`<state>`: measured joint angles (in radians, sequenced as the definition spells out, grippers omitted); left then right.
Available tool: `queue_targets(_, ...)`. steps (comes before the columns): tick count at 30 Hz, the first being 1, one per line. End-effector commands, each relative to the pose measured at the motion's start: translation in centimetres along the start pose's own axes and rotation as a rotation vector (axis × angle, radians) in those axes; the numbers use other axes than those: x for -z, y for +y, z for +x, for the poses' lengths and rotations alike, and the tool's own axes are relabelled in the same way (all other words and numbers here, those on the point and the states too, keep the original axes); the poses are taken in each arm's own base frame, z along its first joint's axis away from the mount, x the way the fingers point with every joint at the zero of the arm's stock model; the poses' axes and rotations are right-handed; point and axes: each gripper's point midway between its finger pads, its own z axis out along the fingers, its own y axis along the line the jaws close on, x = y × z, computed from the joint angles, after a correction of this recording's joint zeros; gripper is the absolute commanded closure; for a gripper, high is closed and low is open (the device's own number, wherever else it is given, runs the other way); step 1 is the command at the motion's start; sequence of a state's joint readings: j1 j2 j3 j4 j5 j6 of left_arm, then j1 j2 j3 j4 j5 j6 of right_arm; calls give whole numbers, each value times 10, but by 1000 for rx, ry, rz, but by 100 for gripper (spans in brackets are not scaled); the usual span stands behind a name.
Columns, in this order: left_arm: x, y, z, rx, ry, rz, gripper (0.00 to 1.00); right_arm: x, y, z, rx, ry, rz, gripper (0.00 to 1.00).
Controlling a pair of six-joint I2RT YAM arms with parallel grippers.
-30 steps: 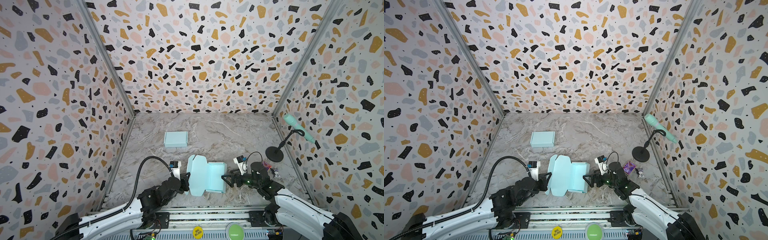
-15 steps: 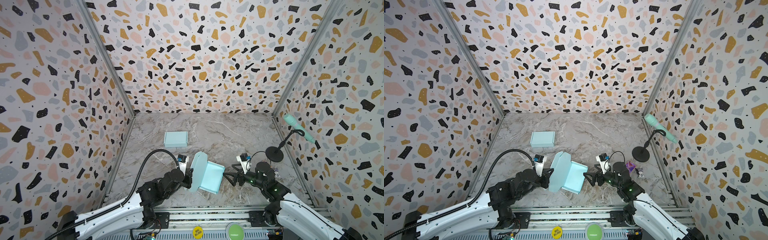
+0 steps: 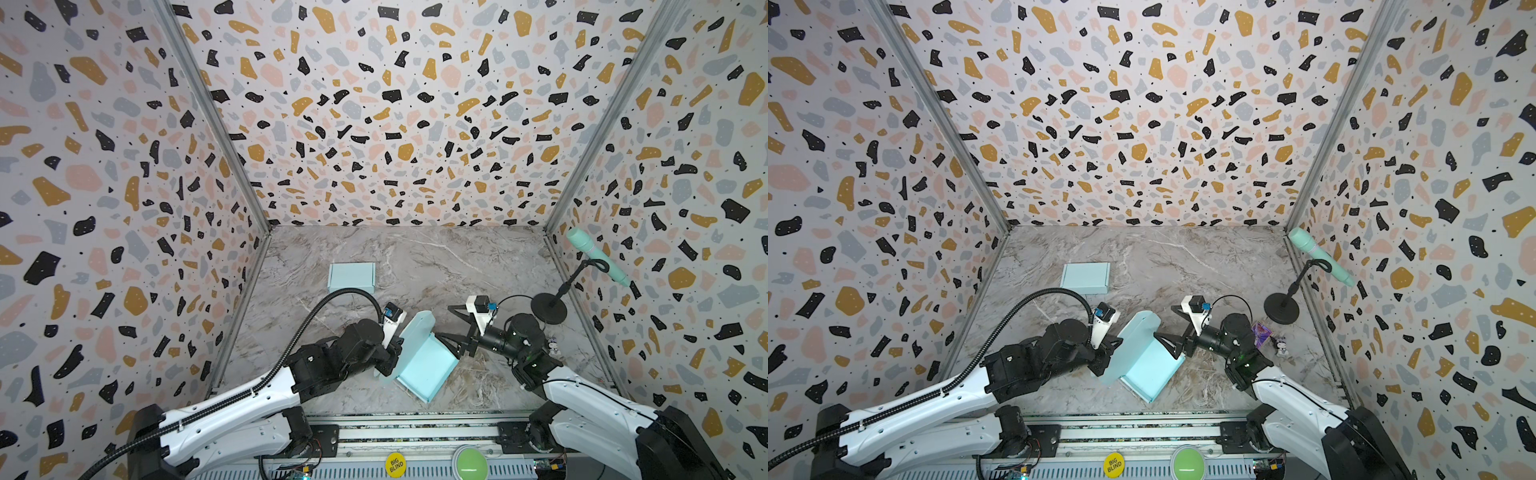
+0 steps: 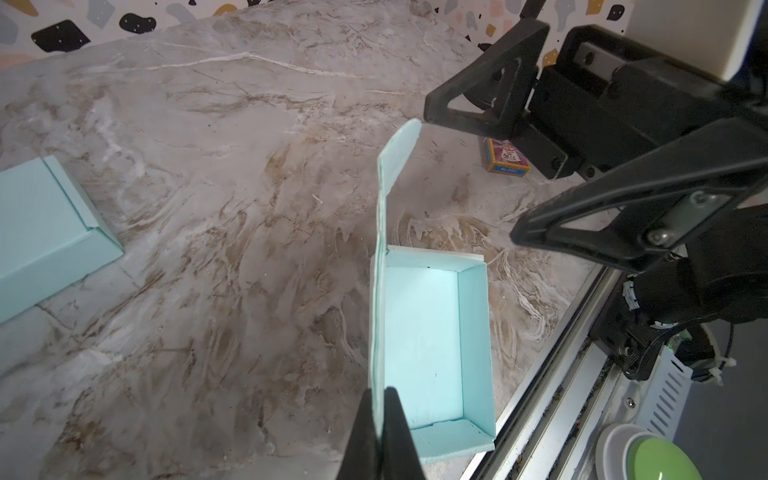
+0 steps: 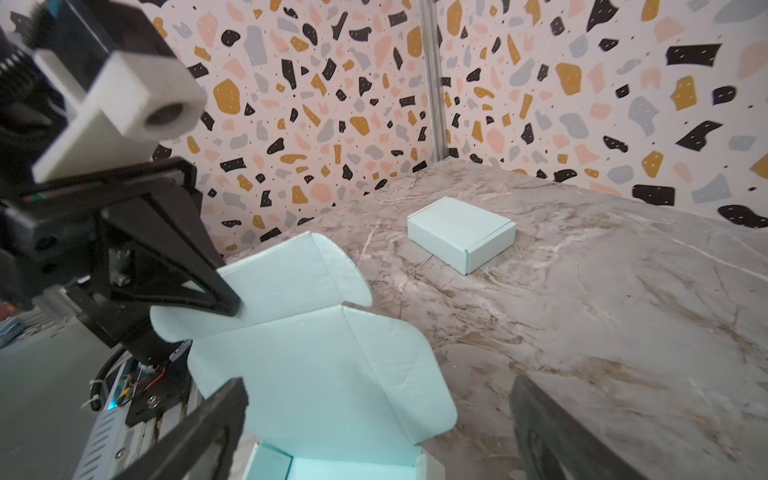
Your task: Fold the paper box
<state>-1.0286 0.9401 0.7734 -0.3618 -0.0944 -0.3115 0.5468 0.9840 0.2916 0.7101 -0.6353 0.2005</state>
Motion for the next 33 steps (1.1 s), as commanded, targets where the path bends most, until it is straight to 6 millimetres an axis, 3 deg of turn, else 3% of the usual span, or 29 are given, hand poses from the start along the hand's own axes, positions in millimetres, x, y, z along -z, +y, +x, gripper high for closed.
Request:
queue_targets(1,6,-7,-11,-90,4,32,100,-5,13,-28,131,-33,-82,0)
queue_targets(7,8,0,-11,-156,39,-5,100,-22,5,-32,200,26,-122,0)
queue_targets(12,12,1,-12,-172,47,-6,100,-42,-7,-20,185,97,-160,0)
queue_targets(19,8,12,-5,-172,64,-40,100,-50,6,-7,193,123,-248,3)
queue_targets(25,9,16,-5,-182,57,-48,100,-66,0,14,221,226,-197,11)
queue_targets(29,7,18,-3,-199,76,-59,100,-67,0,14,215,224,-200,14)
queue_targets(33,3,20,1,-206,97,-66,100,-64,1,11,229,211,-192,24)
